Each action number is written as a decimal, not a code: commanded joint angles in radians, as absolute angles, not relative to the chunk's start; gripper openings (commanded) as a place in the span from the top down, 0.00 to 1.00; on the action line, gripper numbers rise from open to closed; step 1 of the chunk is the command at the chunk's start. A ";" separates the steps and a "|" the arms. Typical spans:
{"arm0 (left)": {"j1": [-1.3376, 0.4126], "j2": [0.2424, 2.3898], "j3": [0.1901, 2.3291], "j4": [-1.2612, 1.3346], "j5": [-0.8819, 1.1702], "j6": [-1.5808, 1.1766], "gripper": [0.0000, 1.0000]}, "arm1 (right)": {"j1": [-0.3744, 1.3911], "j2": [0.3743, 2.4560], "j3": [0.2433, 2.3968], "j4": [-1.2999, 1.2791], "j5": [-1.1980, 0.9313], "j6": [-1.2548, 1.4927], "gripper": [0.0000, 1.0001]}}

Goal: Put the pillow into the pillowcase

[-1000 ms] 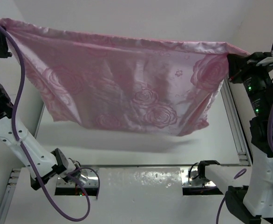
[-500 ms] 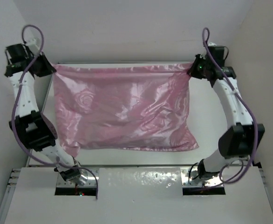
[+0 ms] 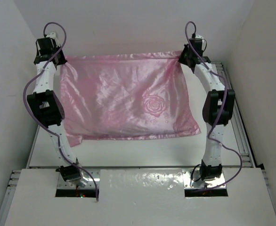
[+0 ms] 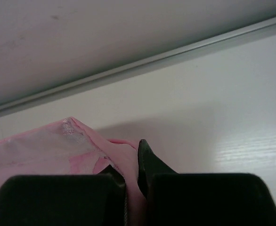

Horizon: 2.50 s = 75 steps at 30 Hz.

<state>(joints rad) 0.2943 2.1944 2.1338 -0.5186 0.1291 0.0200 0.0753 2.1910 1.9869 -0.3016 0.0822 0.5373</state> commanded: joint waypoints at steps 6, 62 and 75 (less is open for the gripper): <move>0.256 2.408 2.309 -0.319 -0.233 0.020 1.00 | 0.005 2.370 2.100 0.033 0.351 0.621 0.63; 0.459 1.649 0.922 -0.620 0.039 0.446 1.00 | -0.222 1.213 0.434 -0.141 -0.069 0.698 0.17; 0.449 1.586 0.957 -0.650 -0.023 0.471 1.00 | -0.137 1.247 0.384 -0.135 -0.207 0.735 0.15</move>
<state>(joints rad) 0.4507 1.6135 0.9234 -0.6559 -0.0082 0.4492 -0.1551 1.2213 0.4091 -0.1627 -0.1524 0.6907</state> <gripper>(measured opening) 0.007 0.856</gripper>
